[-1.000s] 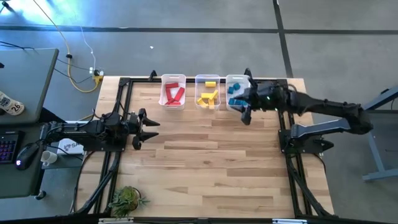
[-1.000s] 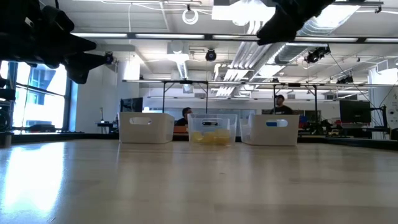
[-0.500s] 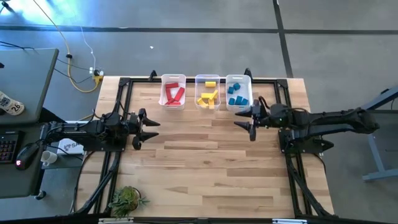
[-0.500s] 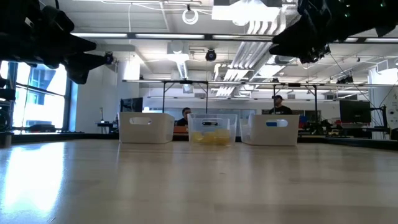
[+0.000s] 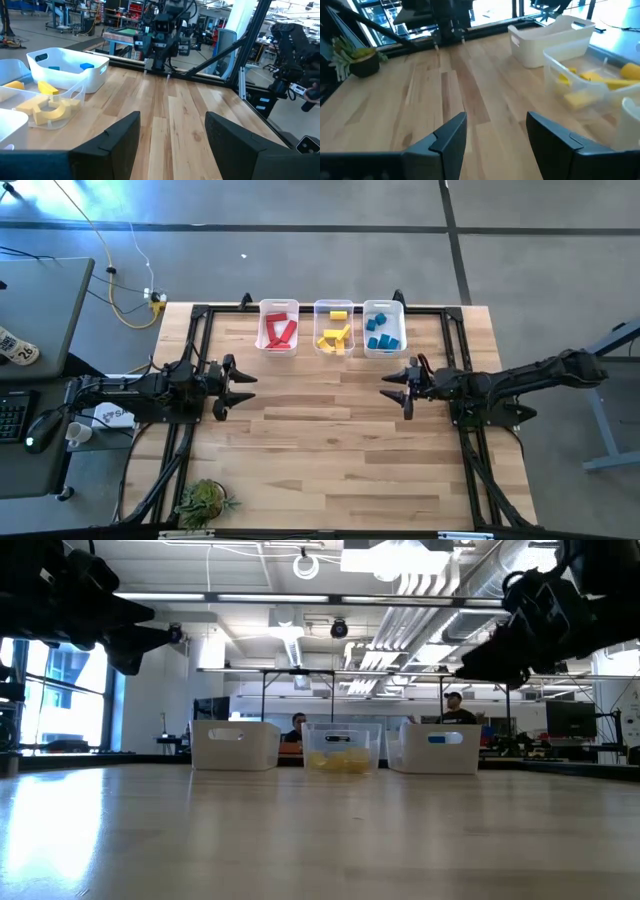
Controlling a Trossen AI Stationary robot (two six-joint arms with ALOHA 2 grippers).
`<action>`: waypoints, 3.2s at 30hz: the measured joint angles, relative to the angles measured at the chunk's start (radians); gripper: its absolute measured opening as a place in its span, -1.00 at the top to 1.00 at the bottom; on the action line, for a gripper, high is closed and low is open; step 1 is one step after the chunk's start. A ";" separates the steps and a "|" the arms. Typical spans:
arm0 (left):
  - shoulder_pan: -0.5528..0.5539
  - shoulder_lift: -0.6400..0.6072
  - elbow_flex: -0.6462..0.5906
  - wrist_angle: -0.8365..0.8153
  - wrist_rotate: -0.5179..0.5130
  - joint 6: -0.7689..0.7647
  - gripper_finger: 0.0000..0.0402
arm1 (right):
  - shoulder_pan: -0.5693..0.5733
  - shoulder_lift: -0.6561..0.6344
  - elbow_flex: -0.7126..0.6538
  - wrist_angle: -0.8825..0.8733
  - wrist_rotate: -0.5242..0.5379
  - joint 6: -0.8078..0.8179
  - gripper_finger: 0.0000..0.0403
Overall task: Sort & place blocks by color
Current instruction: Return to Home Position
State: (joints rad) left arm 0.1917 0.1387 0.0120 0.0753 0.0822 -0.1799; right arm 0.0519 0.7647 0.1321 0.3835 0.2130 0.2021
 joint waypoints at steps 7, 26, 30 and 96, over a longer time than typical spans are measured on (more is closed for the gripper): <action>0.000 0.000 0.000 0.000 0.000 0.000 -0.06 | 0.018 -0.007 -0.122 0.154 0.050 0.028 0.04; 0.000 0.000 0.000 0.000 -0.003 0.000 -0.06 | 0.020 -0.338 -0.121 -0.126 0.113 -0.055 0.04; 0.000 0.000 0.000 0.000 -0.003 0.000 -0.06 | 0.021 -0.423 -0.121 -0.205 0.113 -0.050 0.04; 0.000 0.000 0.000 0.000 -0.003 0.000 -0.06 | 0.021 -0.555 -0.120 -0.332 0.106 -0.046 0.04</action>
State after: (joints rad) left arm 0.1917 0.1390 0.0124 0.0757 0.0788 -0.1799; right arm 0.0731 0.2092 0.0124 0.0517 0.3187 0.1564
